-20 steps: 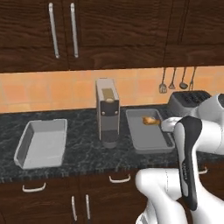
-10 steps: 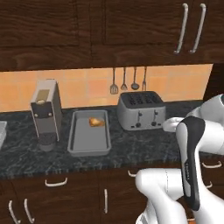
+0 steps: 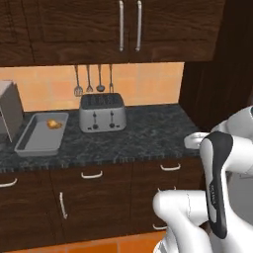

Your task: Place one lime and one chicken drumstick in each tupperware on the nearby counter, to pack two identical lunches.

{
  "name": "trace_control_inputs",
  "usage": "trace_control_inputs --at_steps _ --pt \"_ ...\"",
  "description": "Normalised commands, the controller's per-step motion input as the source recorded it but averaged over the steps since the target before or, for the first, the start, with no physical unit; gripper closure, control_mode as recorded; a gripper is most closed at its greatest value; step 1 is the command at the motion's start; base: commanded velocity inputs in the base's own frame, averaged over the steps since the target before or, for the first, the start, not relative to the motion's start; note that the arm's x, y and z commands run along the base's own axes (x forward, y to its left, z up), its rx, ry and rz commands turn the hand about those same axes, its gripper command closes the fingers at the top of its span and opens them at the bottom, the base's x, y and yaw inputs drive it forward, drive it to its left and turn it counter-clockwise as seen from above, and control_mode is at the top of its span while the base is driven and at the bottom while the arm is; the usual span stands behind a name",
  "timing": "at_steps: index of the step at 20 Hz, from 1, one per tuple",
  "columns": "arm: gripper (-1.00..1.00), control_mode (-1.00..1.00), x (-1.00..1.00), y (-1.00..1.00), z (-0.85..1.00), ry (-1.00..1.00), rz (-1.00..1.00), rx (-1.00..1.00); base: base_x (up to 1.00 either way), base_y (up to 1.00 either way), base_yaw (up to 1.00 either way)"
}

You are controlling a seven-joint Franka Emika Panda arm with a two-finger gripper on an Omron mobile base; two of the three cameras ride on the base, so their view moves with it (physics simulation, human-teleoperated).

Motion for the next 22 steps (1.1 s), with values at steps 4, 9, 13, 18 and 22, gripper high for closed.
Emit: trace_control_inputs --at_steps 4,9,13,18,22 --pt "-1.00 1.00 0.00 0.00 0.00 0.00 0.00 0.00 -0.01 -1.00 0.00" --pt "-1.00 1.00 0.00 0.00 0.00 0.00 0.00 0.00 0.00 -1.00 0.00" --pt "-1.00 1.00 0.00 0.00 0.00 0.00 0.00 0.00 0.00 -1.00 0.00" --pt "-1.00 1.00 0.00 0.00 0.00 0.00 0.00 0.00 0.00 -0.84 0.00" --pt "-1.00 1.00 0.00 0.00 0.00 0.00 0.00 0.00 0.04 -0.41 0.00"
